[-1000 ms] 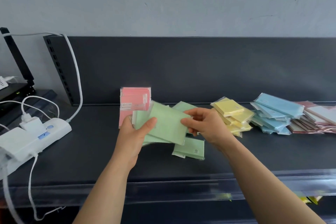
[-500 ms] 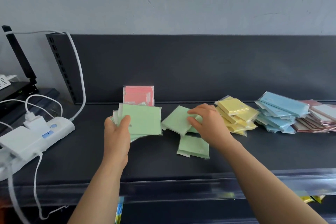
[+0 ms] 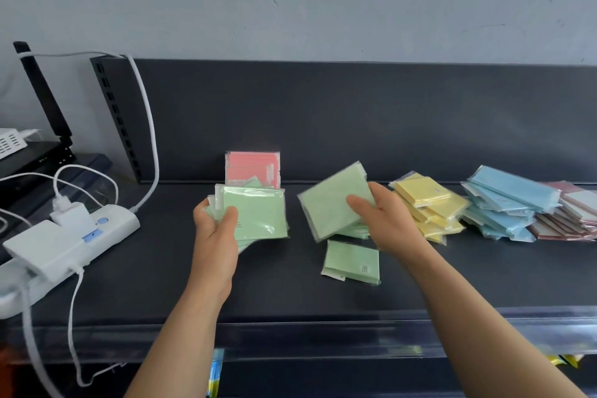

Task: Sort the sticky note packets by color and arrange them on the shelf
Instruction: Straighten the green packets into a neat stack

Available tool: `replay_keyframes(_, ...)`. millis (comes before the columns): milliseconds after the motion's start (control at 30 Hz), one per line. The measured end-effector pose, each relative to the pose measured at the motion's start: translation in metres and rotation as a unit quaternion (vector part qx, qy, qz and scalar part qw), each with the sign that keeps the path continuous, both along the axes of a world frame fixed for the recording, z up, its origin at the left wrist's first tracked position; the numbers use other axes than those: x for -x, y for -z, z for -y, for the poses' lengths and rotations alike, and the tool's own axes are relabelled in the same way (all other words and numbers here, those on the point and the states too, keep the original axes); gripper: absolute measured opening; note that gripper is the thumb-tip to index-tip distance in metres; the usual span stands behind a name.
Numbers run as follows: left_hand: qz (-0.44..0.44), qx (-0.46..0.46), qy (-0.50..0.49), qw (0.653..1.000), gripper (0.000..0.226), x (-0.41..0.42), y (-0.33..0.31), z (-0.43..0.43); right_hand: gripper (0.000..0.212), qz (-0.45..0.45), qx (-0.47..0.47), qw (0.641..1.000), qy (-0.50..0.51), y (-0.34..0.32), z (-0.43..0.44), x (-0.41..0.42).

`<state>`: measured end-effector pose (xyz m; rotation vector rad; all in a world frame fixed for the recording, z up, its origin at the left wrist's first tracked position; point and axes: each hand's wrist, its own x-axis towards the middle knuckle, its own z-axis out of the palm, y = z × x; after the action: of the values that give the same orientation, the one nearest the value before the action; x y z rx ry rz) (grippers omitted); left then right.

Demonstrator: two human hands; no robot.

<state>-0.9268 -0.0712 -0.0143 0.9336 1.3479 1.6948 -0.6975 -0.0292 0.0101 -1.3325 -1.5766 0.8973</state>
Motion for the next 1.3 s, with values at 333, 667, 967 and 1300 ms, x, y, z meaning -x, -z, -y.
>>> replay_keyframes(333, 0.078, -0.005, 0.171, 0.982, 0.035, -0.034, -0.001, 0.003, 0.014, 0.0, -0.025, 1.0, 0.006, 0.01, 0.016, 0.024)
replay_keyframes(667, 0.07, -0.03, 0.027, 0.997, 0.041, -0.011, -0.01, -0.003, 0.042, 0.321, -0.055, 0.946, -0.008, 0.026, -0.002, -0.02)
replay_keyframes(967, 0.082, -0.028, -0.009, 0.996, 0.039, -0.006, -0.009, -0.003, 0.037, 0.243, -0.082, 0.967, 0.0, 0.02, 0.005, -0.029)
replay_keyframes(1300, 0.078, -0.036, -0.002, 0.996, 0.042, -0.002, -0.004, -0.002, 0.064, 0.244, 0.024, 0.969, -0.044, 0.024, 0.009, -0.024)
